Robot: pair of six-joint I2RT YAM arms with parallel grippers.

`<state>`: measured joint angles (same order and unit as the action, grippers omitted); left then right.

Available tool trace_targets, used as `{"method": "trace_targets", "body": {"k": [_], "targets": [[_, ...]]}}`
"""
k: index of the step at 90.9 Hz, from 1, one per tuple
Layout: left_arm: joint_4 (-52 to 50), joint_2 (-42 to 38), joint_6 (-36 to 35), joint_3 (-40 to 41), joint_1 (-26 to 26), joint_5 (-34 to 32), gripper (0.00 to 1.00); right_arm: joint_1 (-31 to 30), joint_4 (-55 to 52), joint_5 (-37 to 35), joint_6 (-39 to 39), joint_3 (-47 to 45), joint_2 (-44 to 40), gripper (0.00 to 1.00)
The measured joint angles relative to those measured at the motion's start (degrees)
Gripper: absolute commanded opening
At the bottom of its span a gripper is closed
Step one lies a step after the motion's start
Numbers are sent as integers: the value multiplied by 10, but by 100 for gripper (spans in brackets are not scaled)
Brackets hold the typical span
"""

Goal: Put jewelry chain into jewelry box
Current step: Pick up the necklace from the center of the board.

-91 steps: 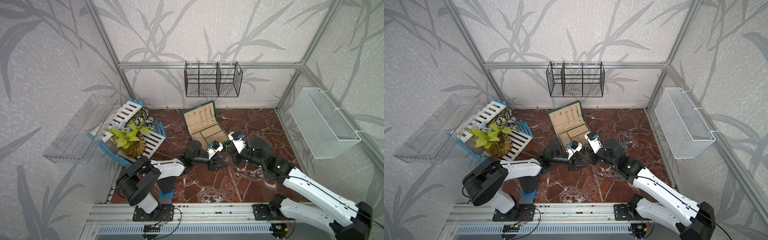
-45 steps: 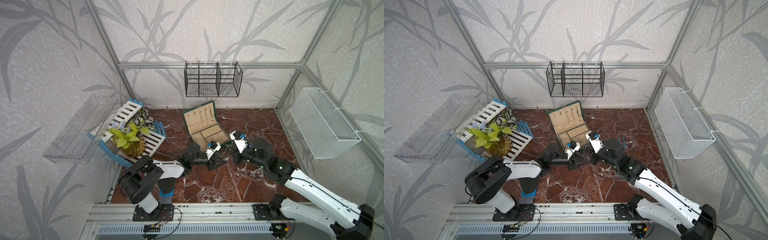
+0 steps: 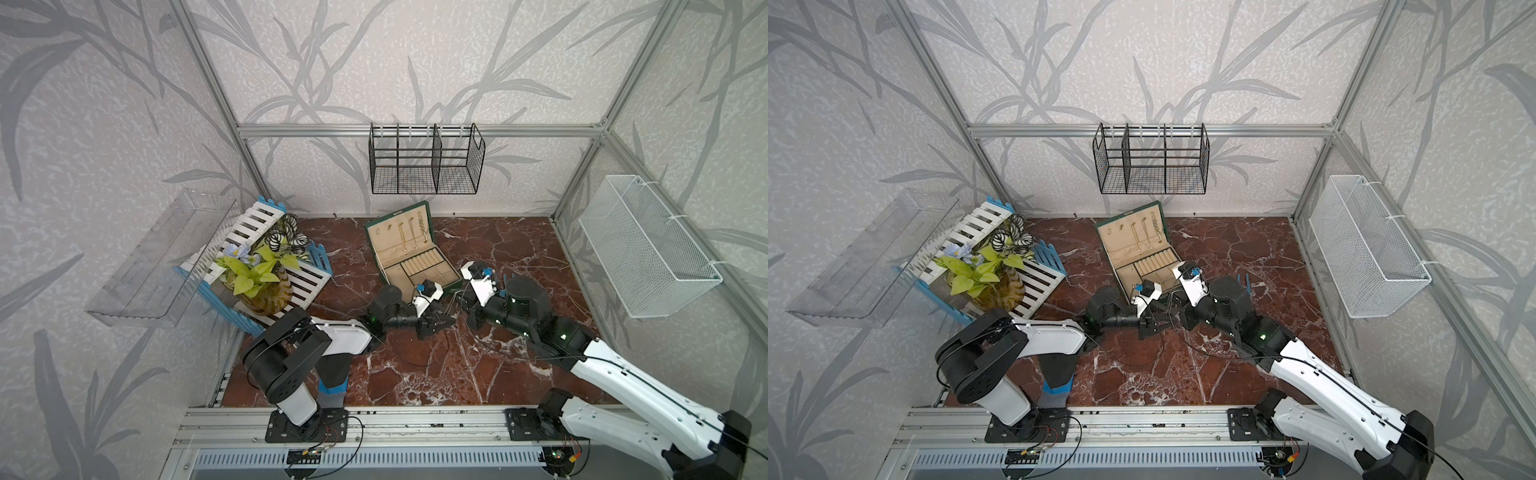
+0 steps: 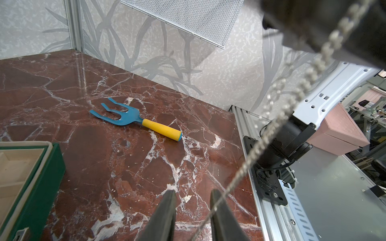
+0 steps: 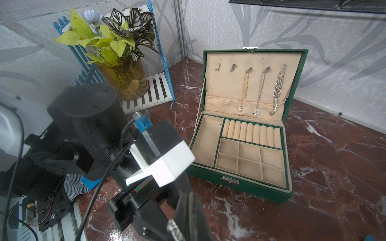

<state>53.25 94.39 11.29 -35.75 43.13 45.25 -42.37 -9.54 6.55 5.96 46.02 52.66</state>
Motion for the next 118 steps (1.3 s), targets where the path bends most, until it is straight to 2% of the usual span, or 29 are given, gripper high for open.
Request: {"method": "trace_targets", "body": {"k": [11, 17, 25, 47, 55, 71, 94, 110, 118], "targets": [[5, 2, 4, 0, 0, 1, 7, 0, 0, 0, 0, 0, 0, 0], [6, 5, 3, 0, 0, 2, 3, 0, 0, 0, 1, 0, 0, 0], [8, 7, 3, 0, 0, 2, 0, 0, 0, -3, 1, 0, 0, 0], [-6, 4, -3, 0, 0, -12, 0, 23, -13, -23, 20, -4, -8, 0], [-53, -19, -13, 1, 0, -32, 0, 36, -9, -35, 35, -26, -17, 0], [-174, -87, -42, -3, 0, -63, 0, 43, 21, -47, 67, -123, -26, 0], [-376, -112, -88, -82, 0, -66, 0, 43, 68, 9, 82, -225, 8, 0], [-496, -119, -134, -139, 0, -66, 0, 43, 108, 46, 82, -245, 28, 13], [-538, -121, -149, -160, 0, -62, 0, 43, 123, 57, 82, -251, 29, 24]]}}
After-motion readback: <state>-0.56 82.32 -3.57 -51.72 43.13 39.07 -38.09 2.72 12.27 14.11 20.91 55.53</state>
